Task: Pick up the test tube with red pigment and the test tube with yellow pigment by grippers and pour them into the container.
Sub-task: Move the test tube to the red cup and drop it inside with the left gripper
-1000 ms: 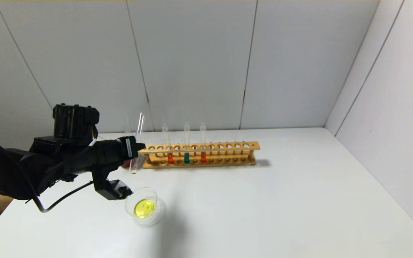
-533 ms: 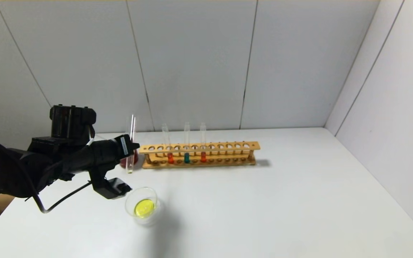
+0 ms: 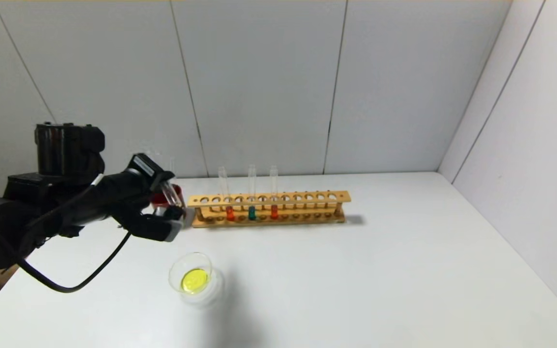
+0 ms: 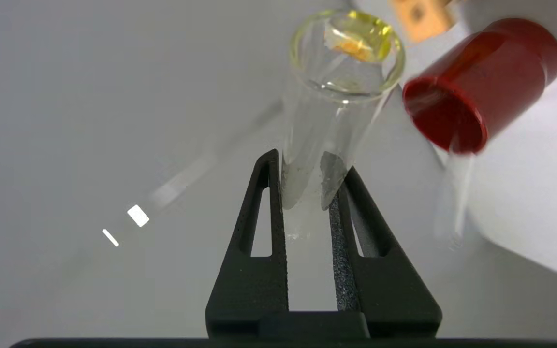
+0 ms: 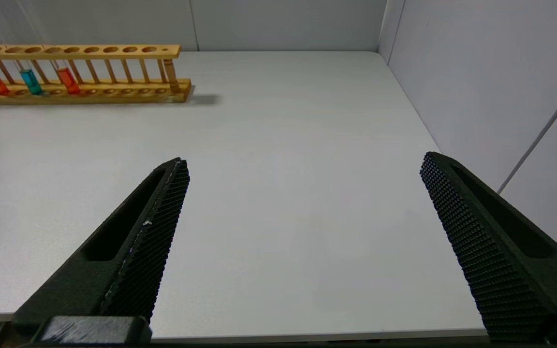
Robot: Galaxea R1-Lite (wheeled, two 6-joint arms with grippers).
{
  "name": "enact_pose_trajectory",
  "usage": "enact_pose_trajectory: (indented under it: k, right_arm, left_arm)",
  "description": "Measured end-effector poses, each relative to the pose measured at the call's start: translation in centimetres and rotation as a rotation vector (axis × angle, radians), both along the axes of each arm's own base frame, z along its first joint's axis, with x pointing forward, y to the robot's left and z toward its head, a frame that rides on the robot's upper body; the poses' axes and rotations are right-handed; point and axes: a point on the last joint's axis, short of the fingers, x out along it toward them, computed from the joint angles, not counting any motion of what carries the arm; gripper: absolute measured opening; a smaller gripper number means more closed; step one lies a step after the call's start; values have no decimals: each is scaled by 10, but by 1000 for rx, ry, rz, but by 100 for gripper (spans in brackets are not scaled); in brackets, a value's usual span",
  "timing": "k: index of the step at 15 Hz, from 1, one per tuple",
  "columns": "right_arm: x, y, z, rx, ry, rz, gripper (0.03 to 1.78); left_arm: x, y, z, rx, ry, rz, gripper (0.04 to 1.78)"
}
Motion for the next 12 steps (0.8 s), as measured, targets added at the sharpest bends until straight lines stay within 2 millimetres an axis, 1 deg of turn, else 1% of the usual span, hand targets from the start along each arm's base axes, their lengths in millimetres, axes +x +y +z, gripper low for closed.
enact_pose_trajectory:
  k: [3,5,7,9,12]
  right_arm:
    - [0,0,0,0,0,0,175]
    - [0,0,0,0,0,0,175]
    - [0,0,0,0,0,0,175]
    - [0,0,0,0,0,0,175]
    - [0,0,0,0,0,0,175]
  left_arm:
    - [-18,10,18,-315,2,220,31]
    - [-25,14,23,-532,21,350,31]
    - [-28,15,26,-770,47,442,31]
    - [-28,13,29,-1002,78,480,31]
    - [-23,7,42,-1380,160,455,31]
